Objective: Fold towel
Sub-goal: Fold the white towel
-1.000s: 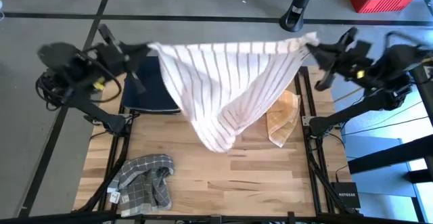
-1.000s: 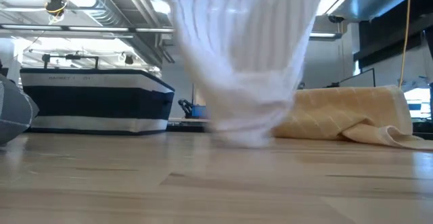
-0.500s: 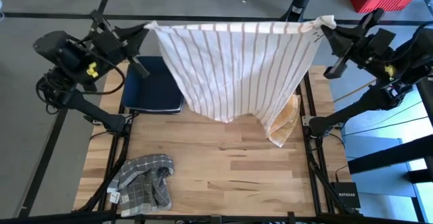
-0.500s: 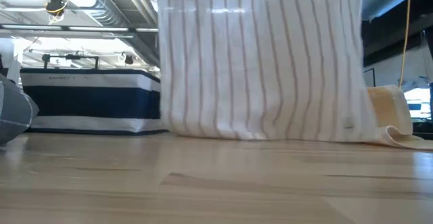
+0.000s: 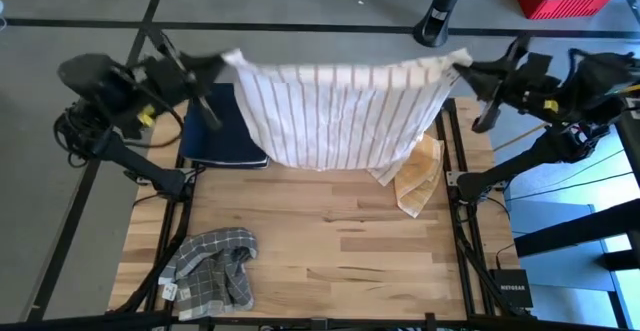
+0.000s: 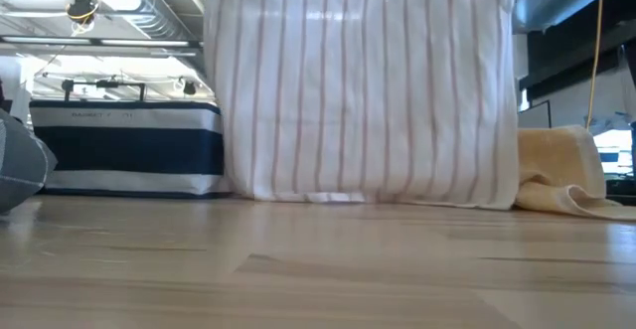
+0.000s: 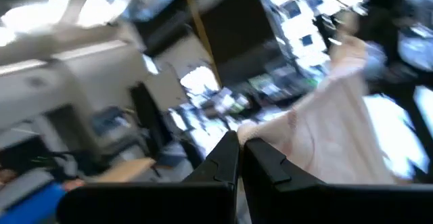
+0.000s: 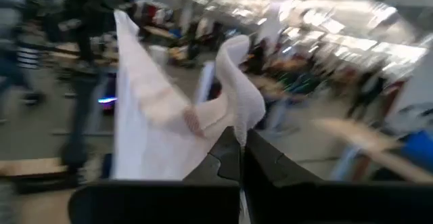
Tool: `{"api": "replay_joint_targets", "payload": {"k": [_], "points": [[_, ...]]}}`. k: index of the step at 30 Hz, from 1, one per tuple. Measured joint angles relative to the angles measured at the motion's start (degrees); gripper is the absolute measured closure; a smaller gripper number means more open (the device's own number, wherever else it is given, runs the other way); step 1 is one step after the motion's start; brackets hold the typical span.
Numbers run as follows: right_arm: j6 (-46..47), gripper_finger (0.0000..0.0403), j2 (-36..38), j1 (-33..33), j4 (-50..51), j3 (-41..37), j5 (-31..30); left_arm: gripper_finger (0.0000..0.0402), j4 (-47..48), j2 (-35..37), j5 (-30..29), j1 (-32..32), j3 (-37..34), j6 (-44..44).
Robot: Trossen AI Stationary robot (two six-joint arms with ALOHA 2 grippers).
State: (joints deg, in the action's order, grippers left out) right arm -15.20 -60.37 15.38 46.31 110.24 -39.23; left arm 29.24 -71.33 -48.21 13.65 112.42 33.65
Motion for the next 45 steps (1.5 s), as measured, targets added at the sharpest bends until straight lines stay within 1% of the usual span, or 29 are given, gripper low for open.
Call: {"api": "replay_joint_targets", "payload": {"k": [3,7,9,12,15,17,19,22,24,26,28,32,38,41,45], "points": [[4.41,0.04,-0.38,0.04,4.12,0.0,3.56,0.04,6.75,-0.3,0.01,3.19,-0.02,-4.18],[5.73,0.04,-1.61,0.04,5.89,0.0,4.33,0.0399,9.72,-0.68,0.01,8.78,-0.02,-7.67],[3.46,0.04,-2.35,0.03,5.7,-0.01,3.52,0.04,9.47,-1.01,-0.01,11.55,-0.02,-7.24],[-2.11,0.04,-3.49,0.02,2.65,-0.09,-1.32,0.0399,5.88,-1.36,-2.41,13.03,-0.04,-3.13],[-9.54,0.04,-4.54,-0.18,-0.65,-0.07,-8.12,0.04,3.42,-1.12,-5.95,10.74,-0.02,2.49],[-15.02,0.04,-5.14,-1.86,-2.92,-0.04,-12.3,0.04,3.32,-1.03,-6.63,7.6,-0.02,4.48],[-18.67,0.04,-5.59,-4.06,-3.94,-0.04,-12.85,0.04,3.64,-1.13,-6.64,4.13,-0.02,5.7],[-19.77,0.04,-5.6,-7.51,-3.85,-0.09,-12.69,0.04,3.9,-1.21,-6.57,0.42,-0.04,6.76],[-19.75,0.04,-5.46,-9.16,-3.43,-0.07,-12.72,0.04,4.77,-1.11,-6.59,-0.92,-0.04,6.76],[-19.23,0.04,-5.43,-9.35,-2.36,-0.04,-12.67,0.04,5.98,-1.07,-5.63,-0.61,-0.04,5.33],[-16.61,0.04,-5.49,-7.59,-0.73,-0.04,-11.73,0.0399,7.51,-1.11,-4.01,1.4,-0.04,2.56],[-7.93,0.04,-5.51,-0.9,4.4,-0.04,-11.05,0.04,11.09,-1.29,-3.0,7.3,-0.07,-3.54],[10.31,0.04,-7.1,10.26,14.06,-0.02,-9.64,0.04,15.74,-2.94,-2.74,18.11,-0.43,-16.56],[16.31,0.04,-9.04,16.45,15.66,-0.08,-9.2,0.0399,15.19,-4.74,-2.72,23.63,-0.46,-20.6],[20.15,0.04,-10.88,25.55,13.25,0.5,-9.23,0.04,11.04,-7.45,-2.73,30.73,-0.46,-21.32]]}}
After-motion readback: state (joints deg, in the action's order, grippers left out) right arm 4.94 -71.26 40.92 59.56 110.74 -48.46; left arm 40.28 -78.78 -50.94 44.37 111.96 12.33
